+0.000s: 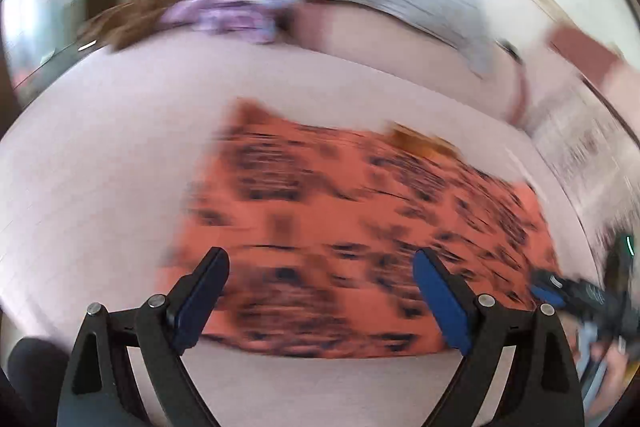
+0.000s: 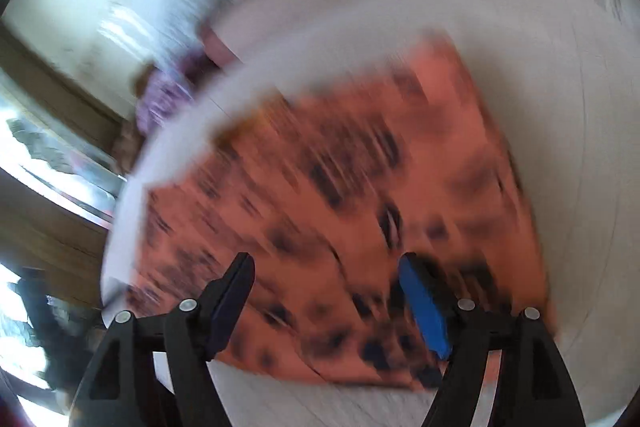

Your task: Fold small clothes

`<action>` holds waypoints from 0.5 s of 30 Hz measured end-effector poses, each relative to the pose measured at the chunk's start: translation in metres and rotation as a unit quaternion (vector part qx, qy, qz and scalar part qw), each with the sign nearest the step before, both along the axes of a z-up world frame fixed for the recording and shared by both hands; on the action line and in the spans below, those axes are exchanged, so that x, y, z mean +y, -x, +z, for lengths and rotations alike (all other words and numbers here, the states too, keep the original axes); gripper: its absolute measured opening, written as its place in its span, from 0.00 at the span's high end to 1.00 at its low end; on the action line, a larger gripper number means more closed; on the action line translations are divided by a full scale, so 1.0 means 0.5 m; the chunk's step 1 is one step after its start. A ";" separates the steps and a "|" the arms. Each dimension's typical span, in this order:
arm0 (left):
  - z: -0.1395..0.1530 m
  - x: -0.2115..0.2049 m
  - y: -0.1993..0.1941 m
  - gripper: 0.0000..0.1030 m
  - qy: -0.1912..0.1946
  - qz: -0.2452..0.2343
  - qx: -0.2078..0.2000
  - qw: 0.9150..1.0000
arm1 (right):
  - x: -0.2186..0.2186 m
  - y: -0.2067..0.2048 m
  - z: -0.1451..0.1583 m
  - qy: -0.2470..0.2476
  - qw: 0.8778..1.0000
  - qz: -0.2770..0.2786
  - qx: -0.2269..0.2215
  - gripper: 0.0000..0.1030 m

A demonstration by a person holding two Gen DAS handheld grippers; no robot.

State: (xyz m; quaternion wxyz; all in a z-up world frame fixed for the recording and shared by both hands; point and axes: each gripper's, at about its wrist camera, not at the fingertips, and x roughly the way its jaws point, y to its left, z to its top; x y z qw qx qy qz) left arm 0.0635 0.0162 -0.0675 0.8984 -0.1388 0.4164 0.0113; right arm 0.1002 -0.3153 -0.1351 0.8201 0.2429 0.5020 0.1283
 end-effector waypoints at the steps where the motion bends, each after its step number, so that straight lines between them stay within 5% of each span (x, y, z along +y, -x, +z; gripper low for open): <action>1: -0.010 0.030 0.000 0.09 0.006 0.018 0.009 1.000 | -0.007 0.022 -0.003 -0.012 1.000 -0.010 -0.027 0.25; 3: -0.060 0.096 -0.009 0.10 0.027 0.063 0.063 0.996 | -0.003 0.031 0.005 -0.007 0.999 -0.012 -0.034 0.25; 5: -0.117 0.118 -0.022 0.48 0.038 0.055 0.134 0.989 | 0.002 0.017 0.002 -0.003 0.999 -0.016 -0.029 0.24; 6: -0.119 0.117 -0.020 0.51 0.024 0.049 0.132 0.990 | 0.003 0.012 0.001 -0.003 1.000 -0.016 -0.026 0.24; 7: -0.108 0.114 -0.016 0.75 0.029 0.038 0.133 0.990 | 0.006 0.003 0.001 -0.003 1.000 -0.015 -0.025 0.24; 8: -0.098 0.114 -0.015 0.84 0.056 0.029 0.143 0.988 | 0.003 -0.002 -0.001 -0.003 1.000 -0.014 -0.024 0.24; 9: -0.074 0.116 -0.010 0.84 0.072 0.032 0.136 0.988 | 0.003 -0.006 0.000 -0.003 1.000 -0.014 -0.018 0.24; 12: -0.010 0.105 -0.003 0.82 0.042 0.016 0.074 0.996 | 0.019 -0.018 -0.010 -0.013 1.000 -0.014 -0.013 0.24; 15: -0.129 0.095 -0.035 0.75 0.015 -0.013 0.179 0.984 | 0.021 -0.019 -0.012 -0.013 1.000 -0.011 -0.015 0.23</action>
